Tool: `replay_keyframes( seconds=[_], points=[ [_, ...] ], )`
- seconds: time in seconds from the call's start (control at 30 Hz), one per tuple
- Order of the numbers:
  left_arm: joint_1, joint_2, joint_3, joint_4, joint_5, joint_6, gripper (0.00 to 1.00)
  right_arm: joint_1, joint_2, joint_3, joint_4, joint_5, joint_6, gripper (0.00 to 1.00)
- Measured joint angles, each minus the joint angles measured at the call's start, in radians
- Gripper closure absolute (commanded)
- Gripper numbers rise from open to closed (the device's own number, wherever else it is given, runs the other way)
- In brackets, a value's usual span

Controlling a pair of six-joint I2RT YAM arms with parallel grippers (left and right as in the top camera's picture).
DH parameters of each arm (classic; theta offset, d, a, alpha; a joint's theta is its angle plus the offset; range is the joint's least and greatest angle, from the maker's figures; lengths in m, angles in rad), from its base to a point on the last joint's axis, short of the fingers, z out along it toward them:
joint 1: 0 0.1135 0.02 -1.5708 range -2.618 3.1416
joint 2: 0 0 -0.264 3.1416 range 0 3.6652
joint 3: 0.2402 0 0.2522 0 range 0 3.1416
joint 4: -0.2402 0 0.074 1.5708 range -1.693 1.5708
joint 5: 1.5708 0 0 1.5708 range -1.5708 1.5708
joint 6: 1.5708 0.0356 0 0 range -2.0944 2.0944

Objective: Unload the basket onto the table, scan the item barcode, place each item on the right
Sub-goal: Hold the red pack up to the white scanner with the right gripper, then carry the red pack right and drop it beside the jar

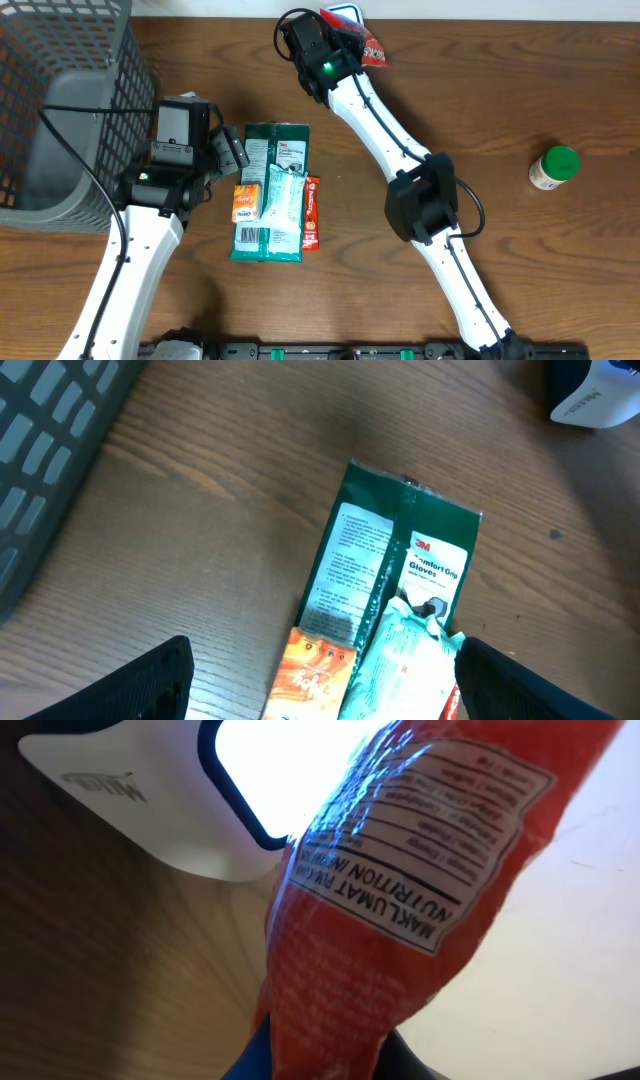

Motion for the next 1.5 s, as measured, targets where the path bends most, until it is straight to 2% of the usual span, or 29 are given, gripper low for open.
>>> replay_keyframes(
  seconds=[0.27,0.4,0.57,0.73,0.93,1.17,1.5],
  points=[
    [0.000,0.000,0.000,0.000,0.000,0.000,0.16,-0.002,0.000,0.000,-0.022,-0.008,0.009,0.99],
    [0.000,0.000,0.000,0.000,0.000,0.000,0.16,-0.005,-0.018,0.000,-0.110,-0.070,0.070,0.99],
    [0.000,0.000,0.000,0.000,0.000,0.000,0.16,-0.026,-0.119,-0.012,-0.306,-0.208,0.232,0.99],
    [0.000,0.000,0.000,0.000,0.000,0.000,0.16,-0.067,-0.312,-0.013,-0.630,-0.380,0.494,0.99],
    [0.000,0.000,0.000,0.000,0.000,0.000,0.16,-0.227,-0.464,-0.004,-0.865,-0.634,0.663,0.99],
    [0.000,0.000,0.000,0.000,0.000,0.000,0.16,-0.473,-0.460,-0.104,-0.835,-0.839,0.735,0.99],
    [0.000,0.000,0.000,0.000,0.000,0.000,0.16,-0.722,-0.452,-0.488,-0.571,-0.929,0.752,0.98]
  ],
)
